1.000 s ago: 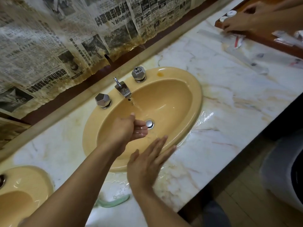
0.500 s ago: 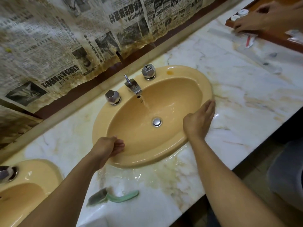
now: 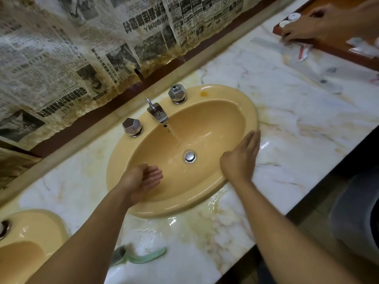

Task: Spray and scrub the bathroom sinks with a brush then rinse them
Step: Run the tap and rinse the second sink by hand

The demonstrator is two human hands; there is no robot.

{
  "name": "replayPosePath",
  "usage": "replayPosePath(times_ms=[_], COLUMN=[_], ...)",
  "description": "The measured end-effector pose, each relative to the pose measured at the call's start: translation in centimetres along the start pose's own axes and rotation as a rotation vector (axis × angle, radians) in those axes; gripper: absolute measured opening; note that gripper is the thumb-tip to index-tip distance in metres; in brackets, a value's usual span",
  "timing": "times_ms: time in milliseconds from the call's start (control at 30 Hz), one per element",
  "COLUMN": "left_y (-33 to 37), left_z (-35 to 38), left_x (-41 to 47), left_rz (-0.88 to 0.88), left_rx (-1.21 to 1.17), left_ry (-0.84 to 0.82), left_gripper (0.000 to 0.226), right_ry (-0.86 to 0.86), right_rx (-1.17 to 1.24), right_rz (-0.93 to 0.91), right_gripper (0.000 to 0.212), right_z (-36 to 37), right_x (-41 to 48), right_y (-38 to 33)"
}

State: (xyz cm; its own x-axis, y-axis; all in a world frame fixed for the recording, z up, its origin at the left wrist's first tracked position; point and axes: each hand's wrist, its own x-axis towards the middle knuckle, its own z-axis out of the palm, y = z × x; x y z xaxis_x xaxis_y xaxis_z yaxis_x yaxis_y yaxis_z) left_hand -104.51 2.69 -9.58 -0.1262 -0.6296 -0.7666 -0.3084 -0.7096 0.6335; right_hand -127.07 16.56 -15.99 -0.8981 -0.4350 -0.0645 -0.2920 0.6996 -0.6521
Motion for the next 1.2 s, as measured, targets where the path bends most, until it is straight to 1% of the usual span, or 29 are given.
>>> replayPosePath(times_ms=[100,167,233,300,433,500,567,633,700,767,833,900,933,967,1000,1067,1133,1200], left_y=[1.5,3.0,4.7,6.4,8.9,8.8,7.9,6.9,6.6,6.8,7.2,7.4,7.2,6.7,6.3,5.4,5.0,4.7], left_z=[2.6,4.6,6.5,8.1,9.9,9.9,10.1,10.2,10.4,11.3,13.2,15.6,16.9,18.0,18.8,19.1,18.1,16.2], left_x=[1.1,1.9,2.8,3.8,5.6,6.1,6.4,6.6,6.6,5.9,3.9,1.0,-0.3,-1.1,-1.5,-1.3,-0.3,1.2], left_rz=[-0.036,-0.052,-0.053,-0.054,-0.065,-0.076,-0.094,-0.101,-0.093,-0.086,-0.058,-0.008,0.012,0.029,0.047,0.085,0.103,0.098], left_rx=[-0.286,-0.441,-0.553,-0.615,-0.607,-0.646,-0.684,-0.729,-0.763,-0.771,-0.701,-0.531,-0.417,-0.320,-0.257,-0.235,-0.322,-0.437], left_ry=[-0.079,-0.120,-0.136,-0.131,-0.149,-0.184,-0.229,-0.241,-0.241,-0.263,-0.360,-0.508,-0.562,-0.579,-0.566,-0.489,-0.428,-0.359], left_gripper=[0.042,0.044,0.048,0.048,0.037,0.034,0.037,0.040,0.037,0.033,0.033,0.040,0.046,0.050,0.051,0.046,0.042,0.039], right_ry=[-0.070,-0.047,-0.033,-0.022,-0.006,0.002,0.005,-0.002,-0.012,-0.016,-0.035,-0.073,-0.085,-0.098,-0.111,-0.129,-0.164,-0.210], right_rx=[0.048,0.048,0.053,0.057,0.057,0.059,0.066,0.079,0.085,0.080,0.039,-0.034,-0.075,-0.121,-0.166,-0.228,-0.219,-0.185], right_rz=[-0.021,-0.053,-0.044,-0.037,-0.054,-0.056,-0.048,-0.050,-0.057,-0.076,-0.106,-0.142,-0.156,-0.156,-0.148,-0.152,-0.172,-0.171], right_gripper=[0.084,0.084,0.082,0.082,0.081,0.080,0.079,0.079,0.078,0.079,0.080,0.083,0.084,0.086,0.087,0.088,0.088,0.087], right_z=[-1.6,-1.7,-1.4,-1.3,-1.1,-1.0,-1.0,-0.9,-0.9,-0.9,-0.9,-0.8,-0.6,-0.5,-0.4,-0.6,-1.2,-1.5], right_x=[3.8,3.6,3.1,3.1,3.2,3.1,3.1,3.1,3.1,3.1,2.8,2.3,2.4,2.9,3.9,7.1,10.4,11.6], right_y=[1.2,1.1,1.1,1.1,1.4,1.2,1.4,1.5,1.7,1.7,1.8,1.7,1.6,1.5,1.3,0.9,0.4,0.5])
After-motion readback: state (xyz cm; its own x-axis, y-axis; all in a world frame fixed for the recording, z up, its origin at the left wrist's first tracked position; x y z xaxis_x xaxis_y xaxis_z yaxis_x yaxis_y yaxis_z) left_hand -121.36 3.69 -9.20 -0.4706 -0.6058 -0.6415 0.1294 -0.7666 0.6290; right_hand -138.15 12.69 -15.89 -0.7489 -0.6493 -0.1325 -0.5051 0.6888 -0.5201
